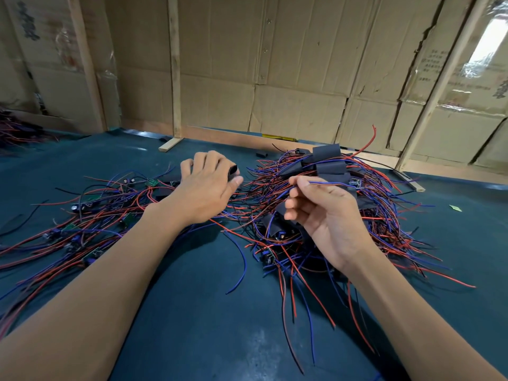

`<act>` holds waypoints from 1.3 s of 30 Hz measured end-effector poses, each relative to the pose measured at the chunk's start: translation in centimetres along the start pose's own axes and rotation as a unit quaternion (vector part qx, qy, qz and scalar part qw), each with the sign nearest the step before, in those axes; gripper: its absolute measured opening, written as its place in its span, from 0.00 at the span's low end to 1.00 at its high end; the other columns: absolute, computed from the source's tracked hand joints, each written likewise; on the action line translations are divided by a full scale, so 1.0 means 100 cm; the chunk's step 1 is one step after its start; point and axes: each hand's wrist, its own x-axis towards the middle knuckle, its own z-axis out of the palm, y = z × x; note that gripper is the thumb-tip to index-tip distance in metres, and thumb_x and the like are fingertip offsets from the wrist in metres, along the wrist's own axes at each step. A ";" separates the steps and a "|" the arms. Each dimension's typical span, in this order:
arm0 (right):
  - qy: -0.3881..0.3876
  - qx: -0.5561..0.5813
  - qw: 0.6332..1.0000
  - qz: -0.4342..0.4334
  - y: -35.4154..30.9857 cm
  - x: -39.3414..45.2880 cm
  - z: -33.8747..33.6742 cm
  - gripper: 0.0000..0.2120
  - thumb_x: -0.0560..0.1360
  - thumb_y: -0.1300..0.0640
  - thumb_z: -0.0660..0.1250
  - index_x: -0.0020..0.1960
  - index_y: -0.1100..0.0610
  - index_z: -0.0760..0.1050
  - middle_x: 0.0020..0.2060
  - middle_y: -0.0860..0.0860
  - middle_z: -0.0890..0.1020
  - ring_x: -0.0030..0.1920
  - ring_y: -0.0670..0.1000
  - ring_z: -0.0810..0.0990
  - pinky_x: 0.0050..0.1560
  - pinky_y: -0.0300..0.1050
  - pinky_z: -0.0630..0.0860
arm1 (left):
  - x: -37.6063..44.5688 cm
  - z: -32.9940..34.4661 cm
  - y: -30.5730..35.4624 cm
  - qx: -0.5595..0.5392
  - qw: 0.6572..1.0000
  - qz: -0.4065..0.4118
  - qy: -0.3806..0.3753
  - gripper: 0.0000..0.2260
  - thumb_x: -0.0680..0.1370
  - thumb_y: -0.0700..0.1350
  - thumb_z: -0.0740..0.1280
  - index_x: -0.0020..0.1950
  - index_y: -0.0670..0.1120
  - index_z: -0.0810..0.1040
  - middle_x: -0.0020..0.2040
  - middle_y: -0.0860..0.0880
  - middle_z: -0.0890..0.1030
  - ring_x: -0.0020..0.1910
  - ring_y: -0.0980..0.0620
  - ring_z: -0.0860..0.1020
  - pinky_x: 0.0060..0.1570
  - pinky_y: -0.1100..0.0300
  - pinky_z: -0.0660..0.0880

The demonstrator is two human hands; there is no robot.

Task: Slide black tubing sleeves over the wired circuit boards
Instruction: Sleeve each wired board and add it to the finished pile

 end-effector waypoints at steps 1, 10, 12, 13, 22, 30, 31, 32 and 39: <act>0.001 0.003 1.000 -0.001 0.000 0.000 -0.001 0.08 0.77 0.62 0.66 0.50 0.66 0.80 0.37 0.56 0.80 0.36 0.53 0.79 0.34 0.44 0.77 | -0.001 0.001 0.002 0.008 1.000 0.013 0.008 0.20 0.82 0.60 0.48 0.64 0.49 0.68 0.62 0.49 0.66 0.62 0.45 0.62 0.61 0.47 0.57; 0.004 0.007 0.999 -0.031 0.003 0.000 0.001 0.10 0.74 0.60 0.68 0.50 0.66 0.83 0.40 0.57 0.83 0.37 0.52 0.81 0.37 0.43 0.79 | -0.007 -0.027 0.040 -0.144 0.974 0.132 0.110 0.19 0.78 0.63 0.61 0.42 0.49 0.64 0.35 0.55 0.66 0.35 0.49 0.66 0.40 0.52 0.66; 0.002 0.004 0.999 -0.044 0.004 0.000 0.002 0.09 0.74 0.60 0.69 0.48 0.64 0.85 0.40 0.57 0.84 0.38 0.53 0.82 0.37 0.42 0.79 | -0.011 -0.030 0.052 -0.207 0.963 0.133 0.113 0.18 0.77 0.60 0.66 0.41 0.49 0.63 0.31 0.55 0.65 0.32 0.50 0.63 0.33 0.53 0.63; 0.001 -0.002 0.999 -0.051 0.004 -0.001 0.001 0.09 0.74 0.60 0.69 0.46 0.64 0.85 0.40 0.56 0.85 0.40 0.54 0.82 0.37 0.42 0.79 | -0.013 -0.030 0.057 -0.230 0.957 0.135 0.117 0.18 0.77 0.58 0.69 0.41 0.49 0.63 0.29 0.56 0.64 0.31 0.52 0.61 0.31 0.55 0.61; 0.030 -0.096 0.990 -0.102 0.005 -0.002 0.000 0.08 0.70 0.57 0.75 0.46 0.59 0.87 0.40 0.54 0.85 0.32 0.48 0.74 0.24 0.39 0.66 | -0.021 -0.028 0.072 -0.254 0.948 0.114 0.153 0.21 0.74 0.53 0.74 0.36 0.47 0.63 0.24 0.54 0.58 0.27 0.45 0.59 0.28 0.58 0.58; 0.069 -0.173 0.967 -0.176 0.008 -0.004 0.002 0.03 0.73 0.64 0.76 0.46 0.59 0.84 0.36 0.53 0.84 0.30 0.48 0.75 0.25 0.36 0.68 | -0.022 -0.029 0.078 -0.222 0.954 0.145 0.140 0.16 0.76 0.51 0.65 0.35 0.42 0.68 0.24 0.52 0.63 0.26 0.40 0.64 0.26 0.55 0.63; 0.063 -0.186 0.962 -0.189 0.009 -0.005 0.003 0.04 0.72 0.65 0.76 0.46 0.60 0.84 0.37 0.53 0.85 0.31 0.46 0.77 0.28 0.34 0.71 | -0.022 -0.028 0.077 -0.208 0.957 0.147 0.135 0.15 0.76 0.52 0.62 0.37 0.42 0.70 0.25 0.49 0.68 0.27 0.38 0.67 0.26 0.53 0.66; 0.058 -0.201 0.957 -0.201 0.010 -0.006 0.004 0.04 0.72 0.66 0.76 0.45 0.59 0.84 0.38 0.52 0.85 0.33 0.44 0.80 0.32 0.33 0.73 | -0.021 -0.027 0.077 -0.193 0.962 0.149 0.127 0.14 0.76 0.52 0.61 0.39 0.42 0.72 0.27 0.46 0.72 0.28 0.37 0.70 0.27 0.51 0.69; 0.047 -0.316 0.923 -0.214 0.015 -0.005 0.007 0.06 0.73 0.60 0.76 0.48 0.50 0.87 0.48 0.44 0.83 0.43 0.47 0.80 0.42 0.41 0.73 | -0.012 -0.021 0.074 -0.104 0.988 0.112 -0.015 0.13 0.79 0.47 0.55 0.60 0.47 0.74 0.48 0.45 0.83 0.47 0.37 0.79 0.44 0.47 0.74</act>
